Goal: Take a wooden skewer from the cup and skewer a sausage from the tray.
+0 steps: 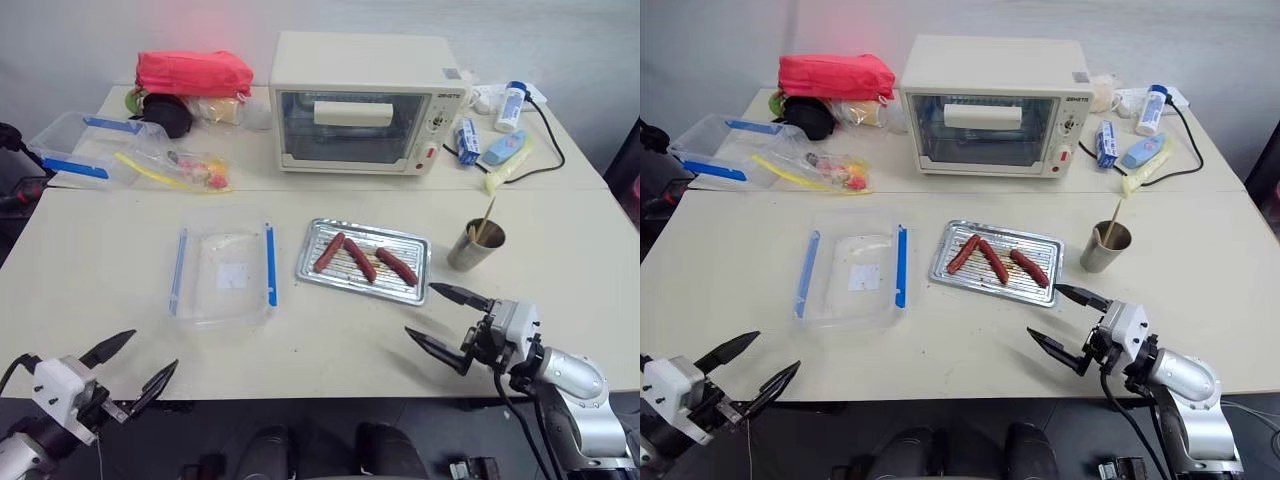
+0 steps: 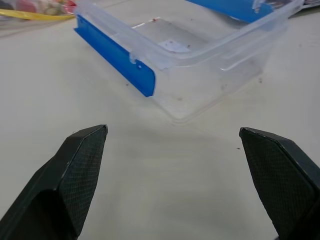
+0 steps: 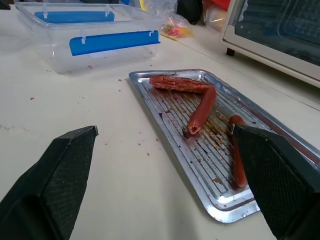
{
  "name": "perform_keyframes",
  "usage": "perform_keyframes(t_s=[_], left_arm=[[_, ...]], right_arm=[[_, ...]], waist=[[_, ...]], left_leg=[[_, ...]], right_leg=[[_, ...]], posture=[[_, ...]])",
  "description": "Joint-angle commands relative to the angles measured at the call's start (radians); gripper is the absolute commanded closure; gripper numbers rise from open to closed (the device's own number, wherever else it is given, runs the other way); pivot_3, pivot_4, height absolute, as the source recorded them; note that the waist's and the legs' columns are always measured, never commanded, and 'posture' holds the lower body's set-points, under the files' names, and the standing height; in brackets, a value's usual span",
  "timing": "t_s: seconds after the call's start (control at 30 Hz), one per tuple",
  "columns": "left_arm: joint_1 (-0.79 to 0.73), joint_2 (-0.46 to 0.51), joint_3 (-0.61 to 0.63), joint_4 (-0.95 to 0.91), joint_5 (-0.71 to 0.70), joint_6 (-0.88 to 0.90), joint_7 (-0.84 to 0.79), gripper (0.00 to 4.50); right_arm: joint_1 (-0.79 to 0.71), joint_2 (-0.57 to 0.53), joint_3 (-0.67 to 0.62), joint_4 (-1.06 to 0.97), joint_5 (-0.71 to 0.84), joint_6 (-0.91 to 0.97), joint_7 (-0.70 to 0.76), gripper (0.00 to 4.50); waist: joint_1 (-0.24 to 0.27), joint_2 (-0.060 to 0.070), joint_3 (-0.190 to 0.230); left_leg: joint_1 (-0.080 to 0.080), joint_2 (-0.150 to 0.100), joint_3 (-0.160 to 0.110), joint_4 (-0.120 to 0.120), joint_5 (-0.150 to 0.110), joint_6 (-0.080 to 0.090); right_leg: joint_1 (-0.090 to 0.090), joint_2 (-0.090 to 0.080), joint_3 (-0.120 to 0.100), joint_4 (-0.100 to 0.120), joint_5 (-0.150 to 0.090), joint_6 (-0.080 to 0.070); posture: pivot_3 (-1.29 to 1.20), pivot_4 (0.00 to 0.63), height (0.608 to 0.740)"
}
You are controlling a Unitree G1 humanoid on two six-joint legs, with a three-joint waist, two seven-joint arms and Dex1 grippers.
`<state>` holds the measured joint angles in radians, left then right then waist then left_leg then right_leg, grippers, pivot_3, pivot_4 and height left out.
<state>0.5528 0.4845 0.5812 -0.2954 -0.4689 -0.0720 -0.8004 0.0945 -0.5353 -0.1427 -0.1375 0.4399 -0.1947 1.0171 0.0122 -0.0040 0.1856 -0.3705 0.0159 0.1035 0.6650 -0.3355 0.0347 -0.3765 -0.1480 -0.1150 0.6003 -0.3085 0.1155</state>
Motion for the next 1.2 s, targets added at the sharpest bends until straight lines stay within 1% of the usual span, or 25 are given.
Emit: perform_keyframes(t_s=[0.03, 0.07, 0.13, 0.2, 0.23, 0.3, 0.37, 0.47, 0.57, 0.67, 0.73, 0.83, 0.93, 0.97, 1.0, 1.07, 1.13, 1.2], left_arm=[[-0.003, 0.008, 0.017, 0.005, -0.021, -0.014, -0.010, 0.01], [-0.005, 0.014, 0.018, 0.005, -0.036, -0.004, -0.020, 0.01], [-0.007, 0.060, 0.034, -0.018, -0.155, 0.089, -0.084, 0.01], [-0.038, 0.157, 0.079, -0.053, -0.376, 0.253, -0.164, 0.01], [-0.062, 0.197, 0.095, -0.063, -0.459, 0.315, -0.183, 0.01], [-0.153, 0.249, 0.059, -0.096, -0.508, 0.372, -0.168, 0.01], [-0.243, 0.287, -0.055, -0.125, -0.432, 0.366, -0.201, 0.01], [-0.443, 0.260, -0.209, -0.107, -0.368, 0.361, -0.177, 0.01], [-0.584, 0.205, -0.337, -0.061, -0.286, 0.329, -0.186, 0.01], [-0.643, 0.164, -0.410, -0.016, -0.222, 0.299, -0.204, 0.01], [-0.657, 0.147, -0.421, 0.009, -0.204, 0.282, -0.213, 0.01], [-0.658, 0.141, -0.418, 0.020, -0.197, 0.276, -0.222, 0.01], [-0.649, 0.146, -0.417, 0.014, -0.209, 0.300, -0.228, 0.01], [-0.648, 0.146, -0.418, 0.009, -0.212, 0.309, -0.226, 0.01], [-0.648, 0.145, -0.421, 0.004, -0.215, 0.317, -0.224, 0.01], [-0.652, 0.143, -0.426, 0.000, -0.204, 0.314, -0.224, 0.01], [-0.654, 0.141, -0.428, -0.002, -0.197, 0.312, -0.222, 0.01], [-0.653, 0.138, -0.430, -0.007, -0.193, 0.313, -0.217, 0.01]], right_arm=[[-0.012, 0.000, -0.017, -0.010, 0.007, -0.020, -0.009, 0.00], [-0.012, 0.001, -0.020, -0.014, 0.011, -0.017, -0.015, 0.00], [0.003, -0.009, -0.037, -0.043, 0.031, 0.002, -0.023, 0.00], [0.045, -0.041, -0.089, -0.097, 0.068, 0.036, -0.030, 0.00], [0.069, -0.058, -0.118, -0.120, 0.079, 0.050, -0.031, 0.00], [0.115, -0.108, -0.213, -0.131, 0.090, 0.064, -0.035, 0.00], [0.154, -0.148, -0.337, -0.106, 0.107, 0.075, -0.052, 0.00], [0.229, -0.189, -0.474, -0.045, 0.108, 0.054, -0.016, 0.00], [0.281, -0.203, -0.559, 0.024, 0.090, 0.039, -0.007, 0.00], [0.305, -0.209, -0.591, 0.040, 0.087, 0.041, 0.001, 0.00], [0.305, -0.229, -0.598, 0.009, 0.119, 0.086, 0.008, 0.00], [0.276, -0.294, -0.586, -0.046, 0.146, 0.168, 0.024, 0.00], [0.185, -0.418, -0.537, -0.064, 0.137, 0.302, 0.007, 0.00], [0.148, -0.463, -0.513, -0.061, 0.125, 0.340, 0.009, 0.00], [0.107, -0.502, -0.487, -0.057, 0.123, 0.380, 0.008, 0.00], [-0.039, -0.609, -0.377, -0.073, 0.152, 0.547, -0.021, 0.00], [-0.137, -0.665, -0.294, -0.084, 0.157, 0.651, -0.033, 0.00], [-0.231, -0.682, -0.212, -0.081, 0.138, 0.705, -0.041, 0.00]], waist=[[-0.001, 0.000, 0.000], [-0.003, 0.000, 0.000], [-0.003, 0.000, 0.000], [0.000, 0.000, 0.000], [0.006, 0.000, 0.000], [0.015, 0.003, 0.001], [0.016, 0.004, 0.000], [0.015, 0.007, -0.002], [0.012, 0.006, -0.003], [-0.001, 0.007, -0.003], [-0.015, 0.007, -0.003], [-0.020, 0.007, -0.003], [-0.018, 0.006, -0.003], [-0.017, 0.007, -0.002], [-0.015, 0.007, -0.002], [-0.015, 0.007, -0.002], [-0.012, 0.007, -0.002], [-0.007, 0.007, -0.002]], left_leg=[[0.000, 0.000, 0.000, 0.000, 0.000, 0.000], [0.000, 0.000, 0.000, 0.000, 0.000, 0.000], [0.000, 0.000, 0.000, 0.000, 0.000, 0.000], [0.000, 0.000, -0.001, 0.000, 0.000, 0.000], [0.000, 0.000, -0.001, 0.000, 0.000, 0.000], [-0.001, 0.000, -0.003, 0.002, 0.000, 0.000], [-0.001, -0.002, -0.004, 0.003, 0.000, 0.000], [0.001, -0.004, -0.001, 0.002, 0.001, 0.002], [0.001, -0.002, 0.001, 0.001, 0.001, 0.001], [0.003, 0.000, 0.008, 0.001, 0.001, 0.001], [0.005, 0.002, 0.010, 0.000, 0.001, 0.001], [0.006, 0.003, 0.012, 0.000, 0.001, 0.001], [0.008, 0.003, 0.013, 0.001, 0.001, 0.001], [0.008, 0.003, 0.013, 0.001, 0.000, 0.001], [0.008, 0.003, 0.013, 0.001, 0.000, 0.001], [0.007, 0.003, 0.011, 0.001, 0.000, 0.001], [0.003, 0.003, 0.010, 0.002, 0.000, 0.000], [-0.001, 0.003, 0.007, 0.002, 0.001, 0.000]], right_leg=[[0.000, 0.000, 0.000, 0.000, 0.000, 0.000], [0.000, 0.000, 0.000, 0.000, 0.000, 0.000], [0.000, 0.000, 0.000, 0.000, 0.000, 0.000], [0.000, 0.000, 0.000, 0.001, 0.000, 0.000], [0.000, 0.000, 0.000, 0.001, 0.000, 0.000], [0.000, -0.001, -0.001, 0.002, 0.000, -0.001], [0.002, -0.002, 0.000, 0.001, 0.000, 0.000], [0.004, 0.000, 0.002, 0.001, 0.002, 0.003], [0.003, 0.008, 0.002, 0.003, 0.002, 0.003], [0.001, 0.012, 0.002, 0.004, 0.002, 0.003], [0.001, 0.014, 0.004, 0.004, 0.002, 0.003], [0.000, 0.014, 0.008, 0.005, 0.002, 0.003], [0.000, 0.013, 0.010, 0.003, 0.002, 0.003], [0.000, 0.011, 0.011, 0.003, 0.002, 0.003], [0.000, 0.005, 0.012, 0.003, 0.002, 0.003], [0.000, 0.004, 0.012, 0.002, 0.001, 0.002], [-0.004, 0.003, 0.012, 0.003, 0.001, 0.001], [-0.005, 0.003, 0.009, 0.004, 0.000, 0.001]], posture=[[0.00, 0.150, 0.740], [0.00, 0.150, 0.740], [0.00, 0.150, 0.740], [0.00, 0.150, 0.740], [0.00, 0.150, 0.740], [0.00, 0.150, 0.740], [0.00, 0.150, 0.740], [0.00, 0.150, 0.740], [0.00, 0.150, 0.740], [0.00, 0.150, 0.740], [0.00, 0.150, 0.740], [0.00, 0.150, 0.740], [0.00, 0.150, 0.740], [0.00, 0.150, 0.740], [0.00, 0.150, 0.740], [0.00, 0.150, 0.740], [0.00, 0.150, 0.740], [0.00, 0.150, 0.740]])
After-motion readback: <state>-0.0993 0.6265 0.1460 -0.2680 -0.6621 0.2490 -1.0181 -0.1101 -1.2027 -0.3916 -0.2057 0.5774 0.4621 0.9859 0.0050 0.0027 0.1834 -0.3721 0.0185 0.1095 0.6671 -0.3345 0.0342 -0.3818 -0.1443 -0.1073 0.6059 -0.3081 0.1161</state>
